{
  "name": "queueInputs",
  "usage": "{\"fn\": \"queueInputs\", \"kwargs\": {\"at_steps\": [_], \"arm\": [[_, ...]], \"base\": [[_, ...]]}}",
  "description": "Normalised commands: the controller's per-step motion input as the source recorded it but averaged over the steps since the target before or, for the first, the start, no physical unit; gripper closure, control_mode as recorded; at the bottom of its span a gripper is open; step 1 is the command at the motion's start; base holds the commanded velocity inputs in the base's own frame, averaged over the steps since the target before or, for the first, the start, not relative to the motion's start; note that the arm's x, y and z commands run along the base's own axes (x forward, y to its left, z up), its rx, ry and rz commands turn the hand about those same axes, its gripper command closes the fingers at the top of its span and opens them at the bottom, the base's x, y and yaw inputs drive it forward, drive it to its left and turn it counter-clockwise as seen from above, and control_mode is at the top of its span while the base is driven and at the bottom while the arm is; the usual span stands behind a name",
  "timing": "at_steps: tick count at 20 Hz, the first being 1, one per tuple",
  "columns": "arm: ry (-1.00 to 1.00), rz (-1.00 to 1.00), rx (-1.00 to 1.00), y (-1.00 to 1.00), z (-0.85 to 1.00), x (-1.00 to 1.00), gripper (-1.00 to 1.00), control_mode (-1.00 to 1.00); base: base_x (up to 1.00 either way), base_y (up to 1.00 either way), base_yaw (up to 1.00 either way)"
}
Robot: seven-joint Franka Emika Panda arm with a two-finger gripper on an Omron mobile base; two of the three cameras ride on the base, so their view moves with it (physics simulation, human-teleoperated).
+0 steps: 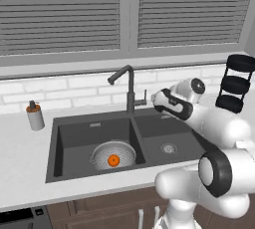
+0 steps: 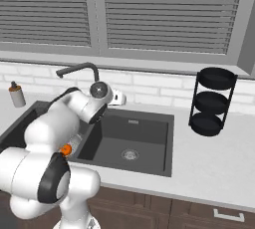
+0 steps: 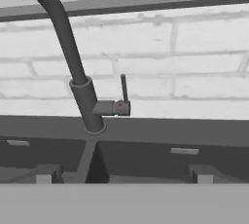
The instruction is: Put the colander in the sink, put the orange in the colander, and turn on the sink faucet and pour water over the colander.
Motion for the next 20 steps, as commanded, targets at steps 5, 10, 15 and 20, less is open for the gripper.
{"fn": "queueInputs", "kwargs": {"at_steps": [5,10,15,20], "arm": [[-0.25,0.0,0.03,-0.03,-0.31,0.53,-1.0,-1.0],[-0.14,0.0,0.03,-0.01,-0.31,0.51,-1.0,-1.0],[-0.07,0.0,0.01,0.0,-0.19,0.42,-1.0,-1.0],[-0.04,0.0,0.01,0.0,-0.23,0.32,-1.0,-1.0]], "base": [[0.0,0.0,0.0],[0.0,0.0,0.0],[0.0,0.0,0.0],[0.0,0.0,0.0]]}}
